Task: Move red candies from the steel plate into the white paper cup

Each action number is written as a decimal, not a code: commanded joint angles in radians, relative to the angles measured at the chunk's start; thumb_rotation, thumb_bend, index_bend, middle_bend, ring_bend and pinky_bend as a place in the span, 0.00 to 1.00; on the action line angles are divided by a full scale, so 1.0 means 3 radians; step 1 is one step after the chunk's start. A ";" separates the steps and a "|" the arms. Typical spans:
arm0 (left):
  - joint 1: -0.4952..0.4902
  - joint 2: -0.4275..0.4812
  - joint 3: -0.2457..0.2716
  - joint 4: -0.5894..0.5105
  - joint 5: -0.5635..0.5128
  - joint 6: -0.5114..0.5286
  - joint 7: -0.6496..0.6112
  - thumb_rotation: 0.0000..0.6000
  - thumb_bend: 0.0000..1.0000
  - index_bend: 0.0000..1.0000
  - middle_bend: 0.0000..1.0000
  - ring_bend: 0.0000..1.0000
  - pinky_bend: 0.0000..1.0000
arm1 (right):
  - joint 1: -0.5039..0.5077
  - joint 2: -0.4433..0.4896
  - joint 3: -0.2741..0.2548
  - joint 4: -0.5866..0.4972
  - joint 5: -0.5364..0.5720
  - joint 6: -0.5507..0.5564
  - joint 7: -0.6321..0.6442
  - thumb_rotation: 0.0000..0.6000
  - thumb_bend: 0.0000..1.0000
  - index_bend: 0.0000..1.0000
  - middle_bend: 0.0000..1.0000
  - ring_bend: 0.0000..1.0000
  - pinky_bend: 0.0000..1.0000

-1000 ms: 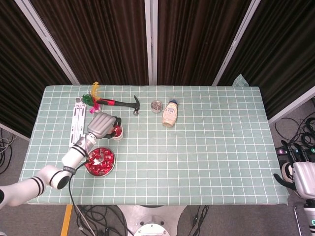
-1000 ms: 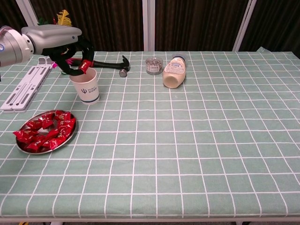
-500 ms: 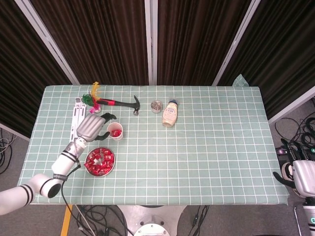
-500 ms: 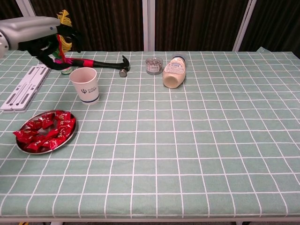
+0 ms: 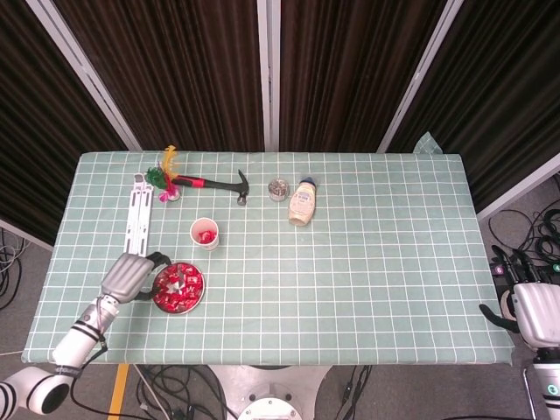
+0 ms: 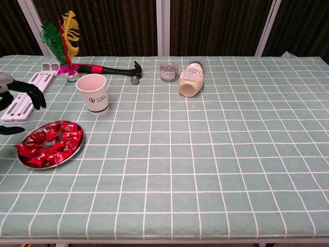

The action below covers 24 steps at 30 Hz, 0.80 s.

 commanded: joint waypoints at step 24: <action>-0.0029 -0.0458 -0.0158 0.0363 -0.0332 -0.0269 0.0282 1.00 0.26 0.47 0.53 0.82 1.00 | -0.0033 0.0025 0.0001 -0.0015 0.0065 0.0027 -0.0017 1.00 0.10 0.06 0.23 0.09 0.26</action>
